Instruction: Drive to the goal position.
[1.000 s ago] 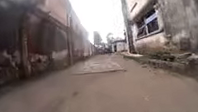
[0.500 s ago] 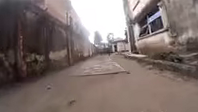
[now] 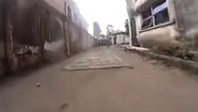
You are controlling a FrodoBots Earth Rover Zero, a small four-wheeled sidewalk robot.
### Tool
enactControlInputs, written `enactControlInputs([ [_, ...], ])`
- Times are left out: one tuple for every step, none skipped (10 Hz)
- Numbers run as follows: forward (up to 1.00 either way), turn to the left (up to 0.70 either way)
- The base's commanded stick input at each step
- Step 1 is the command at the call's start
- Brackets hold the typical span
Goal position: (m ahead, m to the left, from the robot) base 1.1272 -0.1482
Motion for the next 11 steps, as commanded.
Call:
enactControlInputs([
  [0.50,0.01],
  [0.50,0.01],
  [0.50,0.01],
  [0.50,0.01],
  [0.50,0.01],
  [0.50,0.01],
  [0.50,0.01],
  [0.50,0.01],
  [0.50,0.01],
  [0.50,0.01],
  [0.50,0.01],
])
